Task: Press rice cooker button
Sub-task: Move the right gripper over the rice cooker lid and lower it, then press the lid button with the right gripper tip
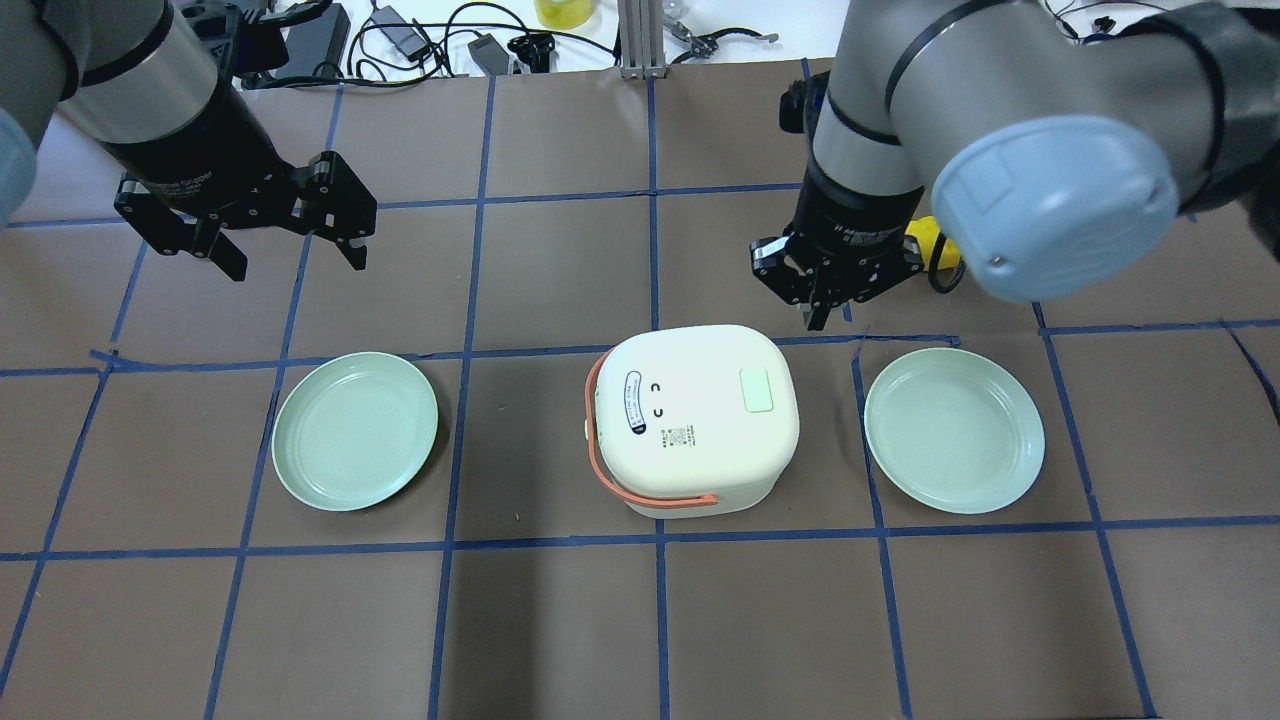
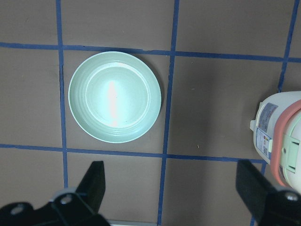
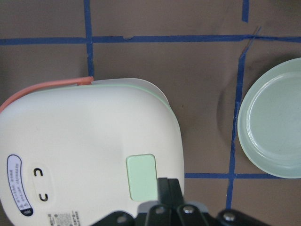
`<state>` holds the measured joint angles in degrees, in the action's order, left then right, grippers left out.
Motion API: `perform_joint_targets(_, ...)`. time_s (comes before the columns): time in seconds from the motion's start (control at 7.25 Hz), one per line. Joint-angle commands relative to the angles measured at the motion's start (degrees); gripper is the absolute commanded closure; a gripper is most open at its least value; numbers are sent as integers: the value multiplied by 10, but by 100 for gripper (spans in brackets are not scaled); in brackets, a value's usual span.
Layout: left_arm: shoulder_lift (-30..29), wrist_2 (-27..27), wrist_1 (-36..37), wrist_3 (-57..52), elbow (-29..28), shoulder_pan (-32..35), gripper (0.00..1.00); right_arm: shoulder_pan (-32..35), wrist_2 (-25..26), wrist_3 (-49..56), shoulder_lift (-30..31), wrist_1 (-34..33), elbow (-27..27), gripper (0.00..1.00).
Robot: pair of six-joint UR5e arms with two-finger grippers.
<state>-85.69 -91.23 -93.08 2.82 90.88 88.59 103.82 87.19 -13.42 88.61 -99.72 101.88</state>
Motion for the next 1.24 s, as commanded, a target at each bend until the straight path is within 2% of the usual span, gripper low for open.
perform_joint_targets(0.0, 0, 0, 0, 0, 0, 0, 0, 14, -1, -2, -2, -43, 33, 98)
perform_joint_targets(0.28, 0, 0, 0, 0, 0, 0, 0, 25, 5, -2, -16, -77, 40, 97)
perform_joint_targets(0.83, 0, 0, 0, 0, 0, 0, 0, 25, 8, -1, -16, -77, 41, 94)
perform_joint_targets(0.97, 0, 0, 0, 0, 0, 0, 0, 25, 9, 0, -16, -77, 39, 90)
perform_joint_targets(1.1, 0, 0, 0, 1, 0, 0, 0, 25, 15, -4, -13, -77, 30, 1)
